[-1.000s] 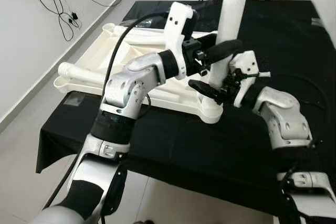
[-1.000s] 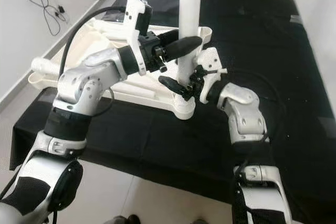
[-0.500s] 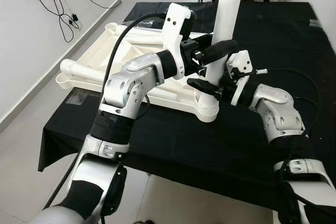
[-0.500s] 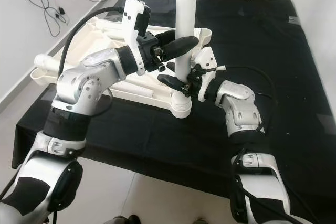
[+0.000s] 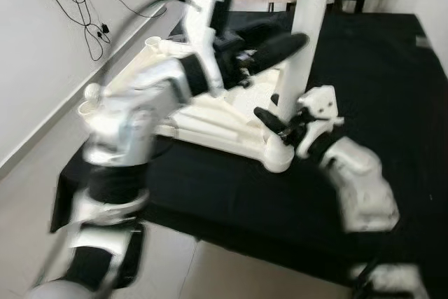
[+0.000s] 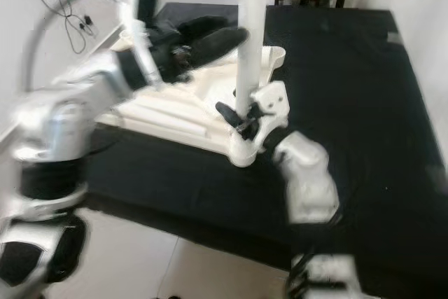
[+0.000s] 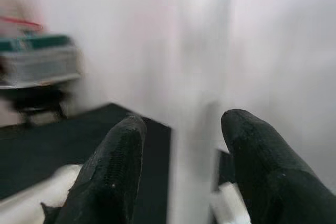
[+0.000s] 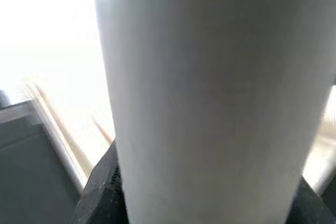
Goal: Building children table
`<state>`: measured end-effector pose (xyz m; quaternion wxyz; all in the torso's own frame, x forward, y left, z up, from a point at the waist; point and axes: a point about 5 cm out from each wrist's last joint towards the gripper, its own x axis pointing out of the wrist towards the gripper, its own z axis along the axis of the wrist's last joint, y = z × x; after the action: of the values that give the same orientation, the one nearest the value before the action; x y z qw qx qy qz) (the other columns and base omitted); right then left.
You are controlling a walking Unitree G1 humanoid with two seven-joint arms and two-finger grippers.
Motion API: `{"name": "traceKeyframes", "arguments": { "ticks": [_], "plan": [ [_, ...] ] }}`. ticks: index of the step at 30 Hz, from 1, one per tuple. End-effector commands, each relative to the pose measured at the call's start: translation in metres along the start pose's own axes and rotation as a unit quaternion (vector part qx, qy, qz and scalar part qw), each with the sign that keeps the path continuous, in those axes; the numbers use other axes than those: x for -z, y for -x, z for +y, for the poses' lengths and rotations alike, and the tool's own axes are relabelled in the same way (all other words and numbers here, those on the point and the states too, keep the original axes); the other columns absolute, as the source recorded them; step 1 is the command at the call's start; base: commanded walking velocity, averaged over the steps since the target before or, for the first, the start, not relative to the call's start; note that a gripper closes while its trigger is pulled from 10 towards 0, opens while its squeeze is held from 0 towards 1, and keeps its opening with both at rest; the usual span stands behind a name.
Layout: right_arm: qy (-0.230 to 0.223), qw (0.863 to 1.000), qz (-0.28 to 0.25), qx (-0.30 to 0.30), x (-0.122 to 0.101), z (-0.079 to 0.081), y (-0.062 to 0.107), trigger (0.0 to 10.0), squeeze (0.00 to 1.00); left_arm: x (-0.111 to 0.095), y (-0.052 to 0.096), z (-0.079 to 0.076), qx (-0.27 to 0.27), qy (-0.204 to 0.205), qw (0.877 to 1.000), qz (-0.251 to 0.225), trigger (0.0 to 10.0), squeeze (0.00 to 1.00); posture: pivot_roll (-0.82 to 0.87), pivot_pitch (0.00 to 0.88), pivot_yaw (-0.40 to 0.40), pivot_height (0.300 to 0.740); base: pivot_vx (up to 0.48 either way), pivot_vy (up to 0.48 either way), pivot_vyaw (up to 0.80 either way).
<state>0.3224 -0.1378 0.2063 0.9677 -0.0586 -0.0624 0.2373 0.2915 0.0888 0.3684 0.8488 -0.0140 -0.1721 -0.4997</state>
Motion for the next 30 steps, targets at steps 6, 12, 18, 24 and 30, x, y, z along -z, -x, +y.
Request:
{"name": "traceKeyframes", "arguments": {
  "ticks": [6, 12, 18, 24, 30],
  "plan": [
    [-0.032, 0.967, 0.15, 0.202, 0.047, 0.008, 0.013, 0.0, 0.0, 0.037, 0.082, 0.02, -0.177, -0.025, 0.979, 0.095, 10.0, 0.0, -0.02, 0.193, 0.085, 0.74, 0.0, 0.0, 0.0],
    [-0.053, 0.96, 0.145, 0.234, 0.044, 0.004, 0.015, 0.0, 0.0, 0.119, 0.149, -0.009, -0.283, 0.016, 0.933, 0.223, 10.0, 0.0, -0.01, 0.203, 0.089, 0.74, 0.0, 0.0, 0.0],
    [-0.041, 0.967, 0.123, 0.218, 0.034, -0.012, 0.021, 10.0, 1.0, 0.145, 0.151, -0.059, -0.249, 0.091, 0.936, 0.23, 10.0, 0.0, -0.02, 0.205, 0.09, 0.74, 0.0, 0.0, 0.0],
    [-0.08, 0.992, 0.014, 0.093, 0.004, -0.021, 0.006, 10.0, 0.59, 0.153, 0.14, -0.081, -0.206, 0.096, 0.952, 0.206, 10.0, 0.0, -0.01, 0.198, 0.085, 0.74, 0.0, 0.0, 0.0],
    [-0.068, 0.997, -0.018, -0.038, -0.01, -0.028, -0.005, 10.0, 0.0, 0.152, 0.138, -0.088, -0.172, 0.07, 0.965, 0.185, 10.0, 0.0, 0.0, 0.19, 0.078, 0.74, 0.0, 0.0, 0.0]
  ]
}}
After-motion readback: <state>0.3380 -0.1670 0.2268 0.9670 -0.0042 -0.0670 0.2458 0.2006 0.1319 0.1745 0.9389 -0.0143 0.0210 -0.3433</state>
